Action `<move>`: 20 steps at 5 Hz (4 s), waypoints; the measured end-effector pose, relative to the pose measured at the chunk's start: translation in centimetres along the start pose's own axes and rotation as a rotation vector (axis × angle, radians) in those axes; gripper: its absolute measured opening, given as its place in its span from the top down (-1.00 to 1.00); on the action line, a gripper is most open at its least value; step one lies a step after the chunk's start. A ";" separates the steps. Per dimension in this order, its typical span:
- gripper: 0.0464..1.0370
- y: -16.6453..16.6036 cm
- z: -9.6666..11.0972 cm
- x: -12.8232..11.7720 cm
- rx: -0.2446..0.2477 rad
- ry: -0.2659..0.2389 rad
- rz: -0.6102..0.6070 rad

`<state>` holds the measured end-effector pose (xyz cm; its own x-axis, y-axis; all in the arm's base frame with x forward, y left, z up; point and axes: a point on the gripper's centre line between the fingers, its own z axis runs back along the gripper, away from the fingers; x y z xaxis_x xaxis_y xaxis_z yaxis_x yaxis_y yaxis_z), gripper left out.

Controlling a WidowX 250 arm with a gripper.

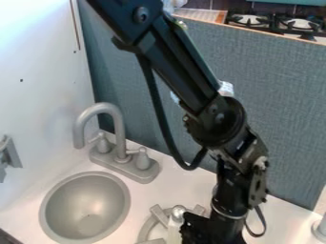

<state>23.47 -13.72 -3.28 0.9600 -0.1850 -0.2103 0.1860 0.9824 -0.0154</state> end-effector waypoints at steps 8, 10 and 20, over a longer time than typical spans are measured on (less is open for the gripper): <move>-0.49 -12.4 1.3 -4.2 -0.089 -0.031 -0.467; -0.49 -12.7 -0.3 -3.5 -0.030 0.017 -0.473; -0.93 -10.2 4.1 -3.6 0.031 -0.115 -0.318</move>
<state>18.94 -23.22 1.65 0.8699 -0.4853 -0.0885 0.4844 0.8743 -0.0326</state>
